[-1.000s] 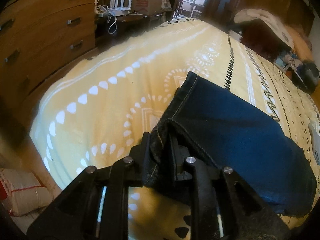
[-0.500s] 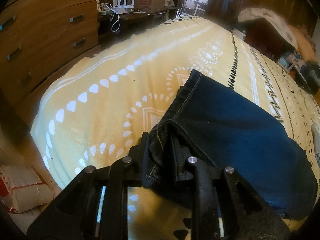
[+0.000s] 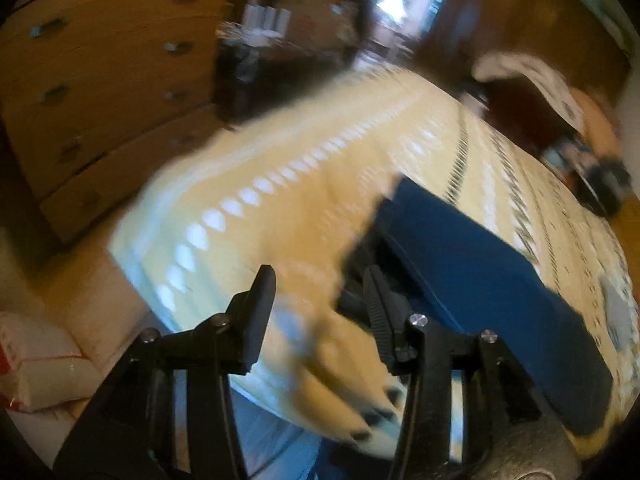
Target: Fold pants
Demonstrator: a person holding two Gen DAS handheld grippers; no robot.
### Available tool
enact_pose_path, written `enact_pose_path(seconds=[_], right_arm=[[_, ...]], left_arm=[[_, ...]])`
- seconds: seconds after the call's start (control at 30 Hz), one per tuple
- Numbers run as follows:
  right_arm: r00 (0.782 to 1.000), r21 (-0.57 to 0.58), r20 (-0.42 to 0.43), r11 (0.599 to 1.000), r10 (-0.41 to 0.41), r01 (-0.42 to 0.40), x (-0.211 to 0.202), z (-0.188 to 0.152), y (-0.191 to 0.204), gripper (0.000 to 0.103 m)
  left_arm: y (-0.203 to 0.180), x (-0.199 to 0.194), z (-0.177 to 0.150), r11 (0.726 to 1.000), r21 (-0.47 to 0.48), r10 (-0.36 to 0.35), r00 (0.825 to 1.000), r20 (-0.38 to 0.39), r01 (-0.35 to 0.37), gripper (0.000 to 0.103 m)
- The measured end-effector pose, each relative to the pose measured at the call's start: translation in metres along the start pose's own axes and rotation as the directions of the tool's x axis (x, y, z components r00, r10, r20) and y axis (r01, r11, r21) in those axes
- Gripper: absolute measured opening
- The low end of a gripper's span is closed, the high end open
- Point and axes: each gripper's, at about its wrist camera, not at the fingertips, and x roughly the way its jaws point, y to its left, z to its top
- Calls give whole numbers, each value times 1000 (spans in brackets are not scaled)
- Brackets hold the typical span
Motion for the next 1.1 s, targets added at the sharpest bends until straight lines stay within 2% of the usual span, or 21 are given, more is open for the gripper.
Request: enact_pose_path(seconds=[0.07, 0.13, 0.2, 0.23, 0.3, 0.4, 0.5, 0.53, 0.6, 0.63, 0.67, 0.7, 0.77, 0.87, 0.9, 1.0, 1.1], right_arm=[[998, -125, -22, 990, 67, -69, 19, 8, 55, 32], [988, -244, -70, 959, 134, -147, 47, 10, 114, 32], [977, -355, -112, 911, 180, -209, 71, 6, 168, 32], [966, -426, -147, 867, 214, -257, 86, 1, 206, 32], [948, -514, -198, 796, 251, -318, 105, -8, 256, 33], [926, -655, -273, 654, 262, -378, 144, -21, 341, 42], [929, -742, -295, 559, 223, -370, 161, -37, 386, 43], [930, -759, -294, 536, 222, -368, 165, -47, 391, 43], [930, -790, -287, 492, 231, -366, 161, -53, 403, 43], [929, -795, -285, 482, 238, -367, 162, -56, 405, 43], [925, -798, -286, 472, 249, -374, 160, -59, 409, 43], [925, -800, -286, 469, 251, -375, 164, -62, 413, 43], [928, -798, -281, 478, 244, -367, 166, -65, 411, 43], [926, -780, -299, 500, 230, -376, 176, -68, 408, 43], [927, -780, -300, 502, 226, -375, 177, -68, 407, 43], [928, -777, -297, 508, 226, -373, 177, -66, 408, 43], [928, -773, -291, 515, 232, -371, 175, -64, 407, 43]], left_arm=[[-2, 7, -2, 995, -39, -94, 995, -46, 92, 44], [-4, 17, -1, 983, -88, -169, 982, -85, 161, 44], [-9, 22, 3, 975, -110, -203, 976, -80, 194, 44], [-11, 25, 4, 971, -117, -220, 972, -86, 210, 44], [-18, 28, 5, 969, -112, -229, 968, -103, 218, 44], [-23, 33, 5, 974, -98, -217, 967, -130, 206, 44], [-26, 37, 0, 973, -113, -221, 959, -176, 204, 44], [-26, 34, -2, 973, -104, -223, 959, -172, 208, 44], [-22, 22, -5, 979, -89, -194, 972, -130, 183, 44], [-15, 11, -9, 981, -100, -174, 982, -79, 166, 44], [-5, 5, -13, 976, -137, -177, 983, -49, 169, 45], [2, 3, -18, 975, -159, -167, 985, -45, 158, 45], [9, 7, -25, 974, -168, -163, 985, -63, 150, 44], [12, 18, -33, 965, -184, -206, 973, -104, 184, 44], [13, 20, -34, 958, -201, -230, 968, -99, 207, 44], [18, 28, -35, 943, -256, -242, 966, -84, 214, 44], [9, 29, -29, 949, -242, -227, 971, -73, 204, 44]])
